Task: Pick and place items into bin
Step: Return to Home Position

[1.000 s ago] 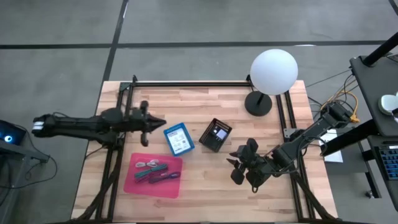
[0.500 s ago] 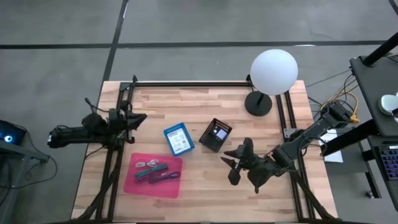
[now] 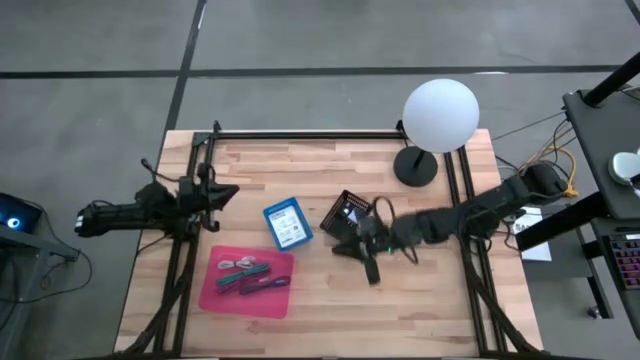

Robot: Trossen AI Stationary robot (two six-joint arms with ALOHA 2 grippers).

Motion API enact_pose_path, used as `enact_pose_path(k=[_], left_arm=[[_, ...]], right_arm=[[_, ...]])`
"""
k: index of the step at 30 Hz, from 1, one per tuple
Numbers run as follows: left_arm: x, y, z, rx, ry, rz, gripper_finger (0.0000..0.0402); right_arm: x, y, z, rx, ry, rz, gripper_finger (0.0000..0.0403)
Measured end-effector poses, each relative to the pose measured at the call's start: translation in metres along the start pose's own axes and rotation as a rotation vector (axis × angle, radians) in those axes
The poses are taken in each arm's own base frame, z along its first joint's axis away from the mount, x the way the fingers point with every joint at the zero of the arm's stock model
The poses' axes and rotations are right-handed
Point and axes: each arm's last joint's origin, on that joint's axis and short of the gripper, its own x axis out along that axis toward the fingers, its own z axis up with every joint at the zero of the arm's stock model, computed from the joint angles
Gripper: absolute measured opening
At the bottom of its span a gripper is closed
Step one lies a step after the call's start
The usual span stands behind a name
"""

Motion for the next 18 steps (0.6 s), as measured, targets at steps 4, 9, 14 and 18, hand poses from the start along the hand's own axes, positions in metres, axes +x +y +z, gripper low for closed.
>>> enact_pose_path(k=[4, 9, 14, 18], left_arm=[[-0.003, 0.001, 0.002, 0.060, -0.028, 0.000, 0.0000], [-0.002, 0.000, 0.003, 0.066, -0.024, 0.000, 0.0000], [-0.002, 0.001, -0.002, 0.071, 0.003, 0.000, 0.0000], [-0.002, 0.001, -0.003, 0.071, 0.009, 0.000, 0.0000]], right_arm=[[-0.025, -0.039, 0.003, -0.037, -0.024, -0.078, 0.0010], [-0.081, -0.062, -0.004, -0.087, -0.102, -0.161, 0.0009], [-0.135, -0.072, -0.031, -0.079, -0.200, -0.193, 0.0008], [-0.164, -0.079, -0.057, -0.099, -0.253, -0.134, 0.0008]])
